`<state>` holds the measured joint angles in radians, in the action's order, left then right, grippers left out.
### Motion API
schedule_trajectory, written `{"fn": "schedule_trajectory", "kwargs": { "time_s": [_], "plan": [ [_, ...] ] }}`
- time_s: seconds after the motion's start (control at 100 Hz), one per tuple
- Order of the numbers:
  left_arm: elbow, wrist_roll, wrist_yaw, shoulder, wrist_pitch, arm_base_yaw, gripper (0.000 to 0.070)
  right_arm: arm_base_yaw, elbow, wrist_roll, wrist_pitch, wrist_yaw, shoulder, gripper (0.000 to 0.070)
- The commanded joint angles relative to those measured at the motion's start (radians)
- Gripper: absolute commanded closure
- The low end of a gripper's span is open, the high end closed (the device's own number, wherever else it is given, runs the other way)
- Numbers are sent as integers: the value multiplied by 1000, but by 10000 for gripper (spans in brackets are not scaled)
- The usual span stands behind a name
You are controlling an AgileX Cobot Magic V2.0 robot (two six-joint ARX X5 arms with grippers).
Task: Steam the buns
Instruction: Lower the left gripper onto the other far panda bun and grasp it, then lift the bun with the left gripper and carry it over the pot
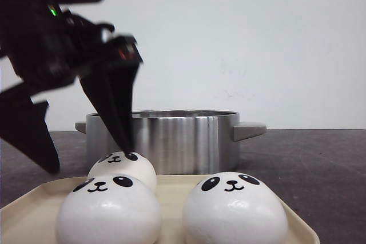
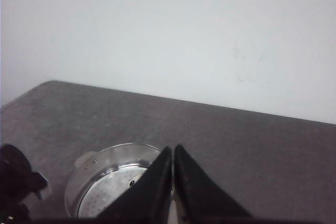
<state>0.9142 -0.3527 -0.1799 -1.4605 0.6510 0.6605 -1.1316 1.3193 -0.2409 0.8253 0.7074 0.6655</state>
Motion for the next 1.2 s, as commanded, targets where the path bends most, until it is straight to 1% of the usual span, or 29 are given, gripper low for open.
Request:
{"fn": "schedule_trajectory", "kwargs": {
  "time_s": [0.0,0.14,0.34,0.38,0.42,0.5,0.54,0.58,0.68,0.7,0.73,0.76,0.77,0.85,0.96,1.05,1.19],
  "plan": [
    [23,-8,4,-45,-19,8,65,-11,12,-14,-9,0,6,700],
    [28,-12,3,-111,-74,8,69,-11,12,-14,-9,0,6,700],
    [28,-75,5,-146,-151,8,75,-11,12,-14,-6,0,6,700],
    [28,-85,8,-146,-164,8,89,-11,12,-14,-2,0,6,700],
    [28,-89,8,-146,-172,8,162,-11,12,-14,2,0,6,700],
    [28,-89,7,-146,-163,8,390,-11,12,-14,15,1,6,700],
    [28,-84,7,-146,-146,8,481,-11,12,-14,21,1,6,700],
    [28,-78,7,-146,-127,8,527,-11,12,-14,24,1,6,700],
    [28,-74,7,-147,-101,8,529,-11,12,-16,32,1,6,700],
    [28,-73,7,-147,-98,8,538,-11,12,-16,34,1,6,700],
    [28,-64,7,-147,-97,8,596,-11,12,-17,36,1,6,700],
    [28,-52,7,-146,-97,8,684,-11,12,-18,37,1,6,700],
    [28,-48,7,-146,-97,8,700,-11,12,-19,38,1,6,700],
    [29,-29,3,-146,-97,8,697,-11,12,-22,40,1,6,700],
    [51,-27,3,-138,-69,10,697,-11,12,-22,46,1,6,700],
    [97,6,0,-107,-35,18,697,-11,12,-22,48,1,6,700],
    [204,9,-9,-32,0,41,697,-11,12,-21,52,1,6,700]
  ]
}}
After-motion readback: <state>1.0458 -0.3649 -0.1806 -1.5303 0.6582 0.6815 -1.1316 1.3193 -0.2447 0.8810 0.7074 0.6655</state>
